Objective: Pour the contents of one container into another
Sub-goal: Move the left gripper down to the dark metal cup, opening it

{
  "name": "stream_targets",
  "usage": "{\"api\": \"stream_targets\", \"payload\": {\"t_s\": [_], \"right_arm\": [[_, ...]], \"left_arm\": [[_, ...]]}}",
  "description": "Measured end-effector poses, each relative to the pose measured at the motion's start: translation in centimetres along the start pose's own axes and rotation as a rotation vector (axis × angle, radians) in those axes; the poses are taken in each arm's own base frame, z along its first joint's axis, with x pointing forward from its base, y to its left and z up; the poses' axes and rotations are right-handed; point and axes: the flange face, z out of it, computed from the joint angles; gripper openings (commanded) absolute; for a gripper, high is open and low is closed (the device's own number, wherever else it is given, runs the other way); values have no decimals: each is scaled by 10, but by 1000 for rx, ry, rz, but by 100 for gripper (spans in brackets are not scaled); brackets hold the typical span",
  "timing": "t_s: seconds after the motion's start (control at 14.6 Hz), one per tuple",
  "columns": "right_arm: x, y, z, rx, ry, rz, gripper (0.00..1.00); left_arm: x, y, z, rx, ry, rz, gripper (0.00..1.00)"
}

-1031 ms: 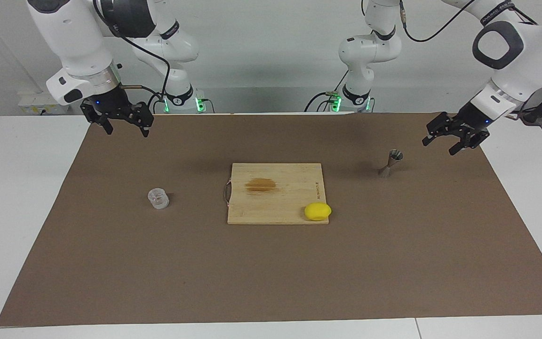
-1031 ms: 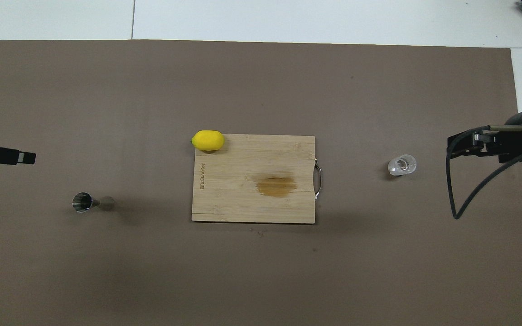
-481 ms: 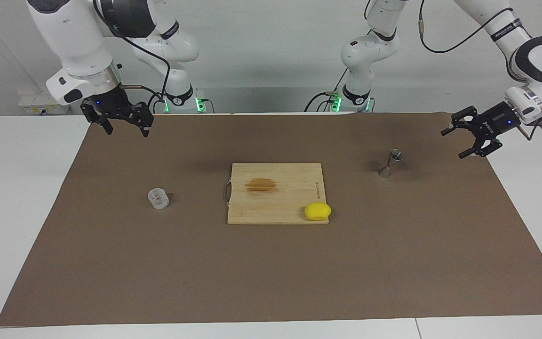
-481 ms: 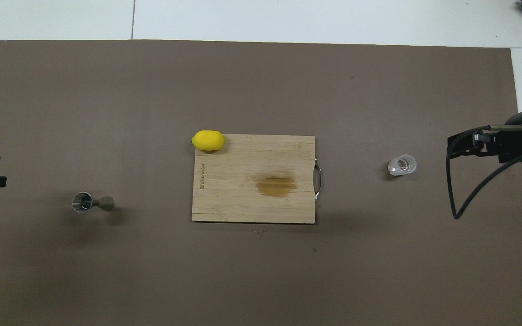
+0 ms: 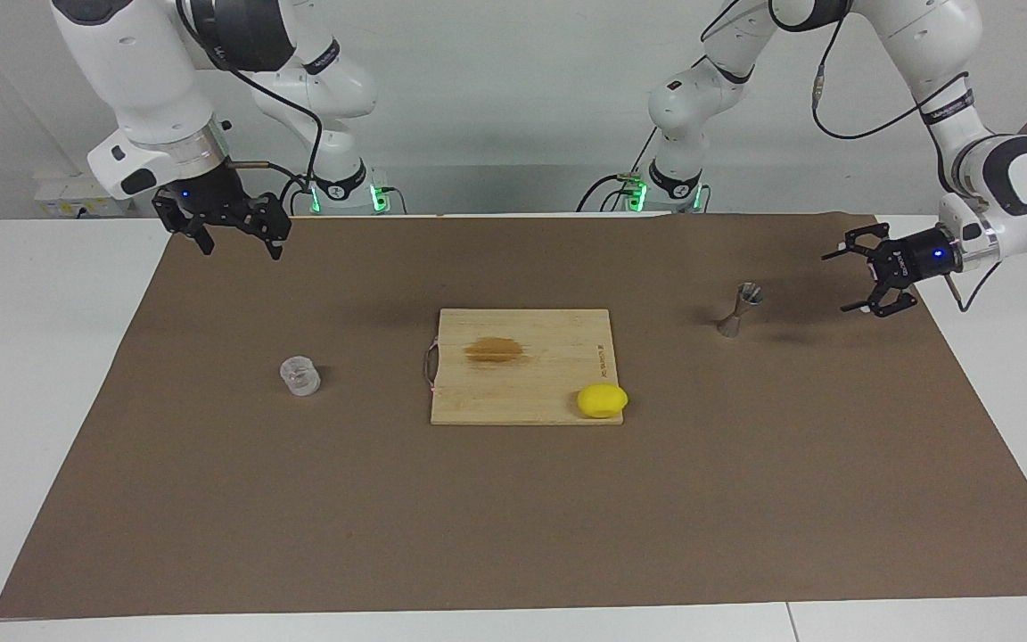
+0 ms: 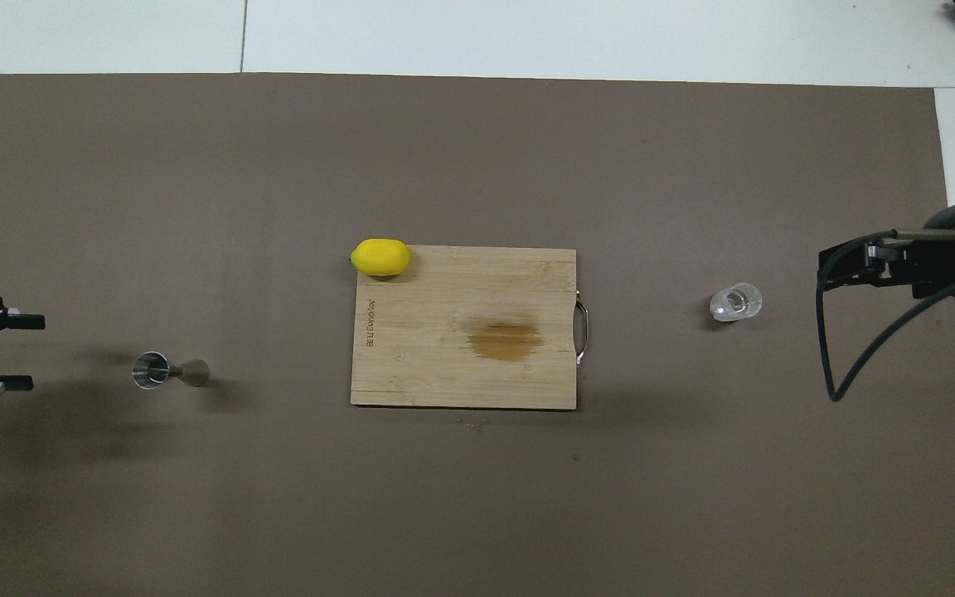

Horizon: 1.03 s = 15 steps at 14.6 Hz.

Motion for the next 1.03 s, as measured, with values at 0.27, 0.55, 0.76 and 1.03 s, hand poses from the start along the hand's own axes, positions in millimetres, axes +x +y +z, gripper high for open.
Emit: {"api": "stream_targets", "payload": {"t_s": [0.27, 0.55, 0.76, 1.03], "right_arm": [[0, 0, 0, 0, 0, 0, 100], [0, 0, 0, 0, 0, 0, 100], [0, 0, 0, 0, 0, 0, 100], [0, 0, 0, 0, 0, 0, 100]], "left_arm": [[-39, 4, 34, -25, 141, 153, 100], [-69, -1, 66, -26, 244, 306, 100], [-72, -2, 78, -19, 303, 387, 100], [-60, -3, 96, -44, 335, 407, 100]]}}
